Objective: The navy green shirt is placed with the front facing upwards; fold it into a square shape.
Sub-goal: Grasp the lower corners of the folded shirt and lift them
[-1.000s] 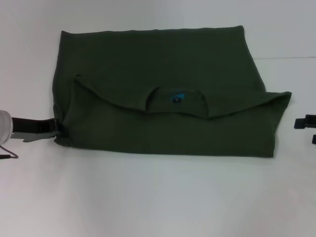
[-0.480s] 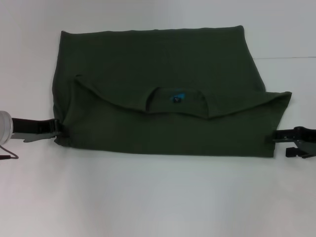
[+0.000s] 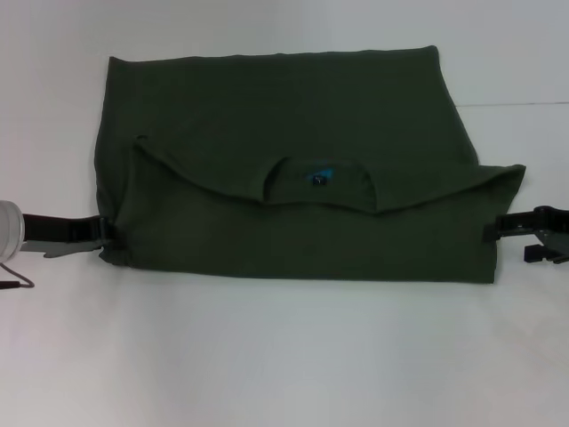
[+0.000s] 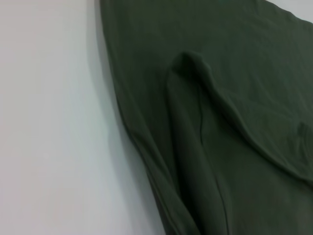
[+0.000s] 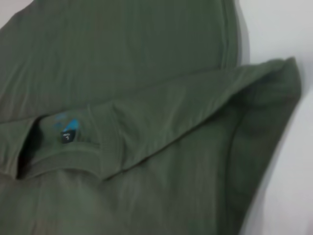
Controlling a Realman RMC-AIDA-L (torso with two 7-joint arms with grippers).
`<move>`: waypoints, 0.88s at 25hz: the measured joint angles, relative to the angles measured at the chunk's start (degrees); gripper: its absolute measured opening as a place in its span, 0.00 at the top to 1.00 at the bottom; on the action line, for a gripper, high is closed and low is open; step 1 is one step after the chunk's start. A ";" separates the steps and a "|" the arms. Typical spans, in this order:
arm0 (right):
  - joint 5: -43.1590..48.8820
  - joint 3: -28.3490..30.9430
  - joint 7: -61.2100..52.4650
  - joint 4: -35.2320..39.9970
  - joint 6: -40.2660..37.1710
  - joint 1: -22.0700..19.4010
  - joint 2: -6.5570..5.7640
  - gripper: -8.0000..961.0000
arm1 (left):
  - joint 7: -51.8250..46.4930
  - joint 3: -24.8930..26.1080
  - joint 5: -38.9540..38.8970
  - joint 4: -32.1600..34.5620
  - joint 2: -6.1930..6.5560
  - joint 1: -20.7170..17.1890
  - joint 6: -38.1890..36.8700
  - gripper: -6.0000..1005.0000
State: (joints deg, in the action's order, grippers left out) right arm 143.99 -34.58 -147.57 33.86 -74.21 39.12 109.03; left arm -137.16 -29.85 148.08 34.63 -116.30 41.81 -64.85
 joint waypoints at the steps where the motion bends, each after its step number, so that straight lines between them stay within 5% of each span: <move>1: 0.37 -0.24 -0.25 -0.07 0.13 0.26 -0.02 0.02 | 0.06 0.01 -0.02 0.00 -0.02 -0.02 -0.02 0.94; 22: 1.15 -5.28 -0.40 -2.66 5.77 3.90 3.36 0.02 | 0.67 0.21 -0.46 0.00 -0.15 -0.24 -0.72 0.95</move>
State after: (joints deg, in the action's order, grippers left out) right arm 145.14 -39.86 -147.97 31.20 -68.44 43.02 112.39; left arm -136.49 -29.65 147.62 34.63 -116.45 41.56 -65.57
